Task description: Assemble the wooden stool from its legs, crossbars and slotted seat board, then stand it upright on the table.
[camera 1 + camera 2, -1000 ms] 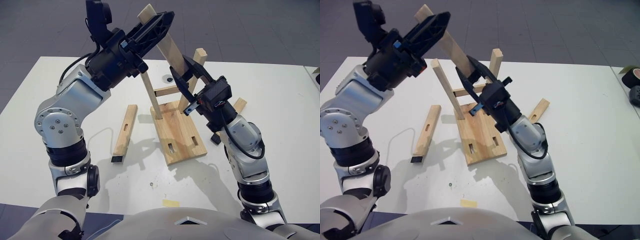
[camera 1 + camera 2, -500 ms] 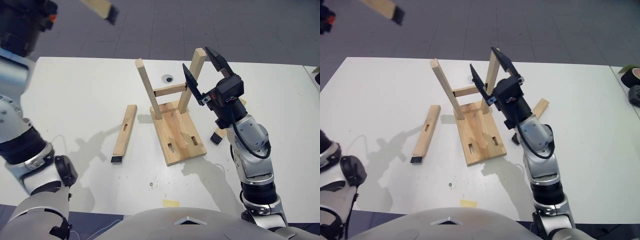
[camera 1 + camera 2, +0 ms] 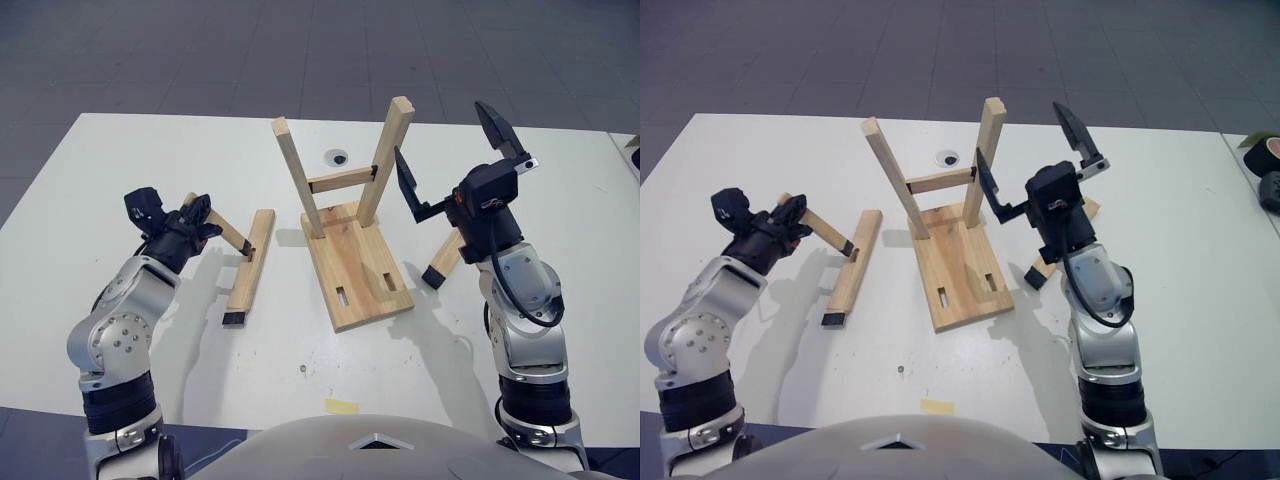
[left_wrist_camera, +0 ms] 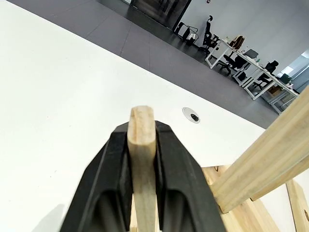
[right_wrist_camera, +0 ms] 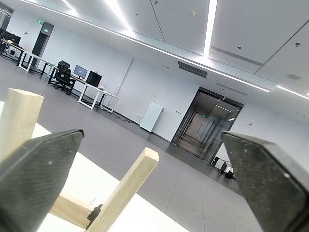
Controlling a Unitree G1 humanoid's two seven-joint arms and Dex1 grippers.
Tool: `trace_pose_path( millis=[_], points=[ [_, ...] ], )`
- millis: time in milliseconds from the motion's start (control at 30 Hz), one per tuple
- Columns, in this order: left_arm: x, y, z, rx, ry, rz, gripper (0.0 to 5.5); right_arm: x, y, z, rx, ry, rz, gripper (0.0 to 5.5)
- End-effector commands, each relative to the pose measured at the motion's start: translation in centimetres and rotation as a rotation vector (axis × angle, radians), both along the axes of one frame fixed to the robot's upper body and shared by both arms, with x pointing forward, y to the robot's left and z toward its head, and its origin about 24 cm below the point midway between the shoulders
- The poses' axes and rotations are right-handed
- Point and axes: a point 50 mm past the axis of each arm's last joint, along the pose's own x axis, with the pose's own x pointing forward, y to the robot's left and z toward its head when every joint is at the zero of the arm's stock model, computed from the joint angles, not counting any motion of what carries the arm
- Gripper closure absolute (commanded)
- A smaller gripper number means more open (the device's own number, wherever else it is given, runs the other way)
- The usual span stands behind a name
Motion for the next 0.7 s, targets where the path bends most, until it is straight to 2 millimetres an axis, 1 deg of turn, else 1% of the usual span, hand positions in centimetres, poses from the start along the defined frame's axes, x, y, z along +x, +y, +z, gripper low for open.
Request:
trace_pose_path(
  millis=[33,133,233,367,533,600,700],
  points=[
    [-0.6,-0.2,-0.9,0.049,0.000,-0.002,5.07,0.0,-0.1,-0.3,-0.007,0.016,0.001,0.10],
    [-0.3,-0.8,-1.5,0.075,-0.039,-0.024,5.07,0.0,-0.1,-0.3,-0.006,0.018,-0.001,0.10],
    [0.4,-0.9,-1.7,0.089,-0.082,-0.023,5.07,0.1,-0.1,-0.2,-0.006,0.019,0.002,0.10],
    [1.0,-0.8,-1.3,0.120,-0.126,-0.026,5.07,0.1,0.1,-0.2,-0.007,0.023,0.010,0.10],
    [0.1,-0.7,-2.9,0.216,-0.064,-0.062,5.07,0.1,0.1,-0.2,-0.009,0.025,0.004,0.10],
    [-0.4,-1.1,-3.4,0.243,-0.043,-0.088,5.07,0.0,0.1,-0.2,-0.011,0.024,0.001,0.10],
    [-0.9,-2.3,-4.5,0.290,-0.027,-0.144,5.07,0.1,0.2,-0.2,-0.013,0.017,0.002,0.10]
  ],
)
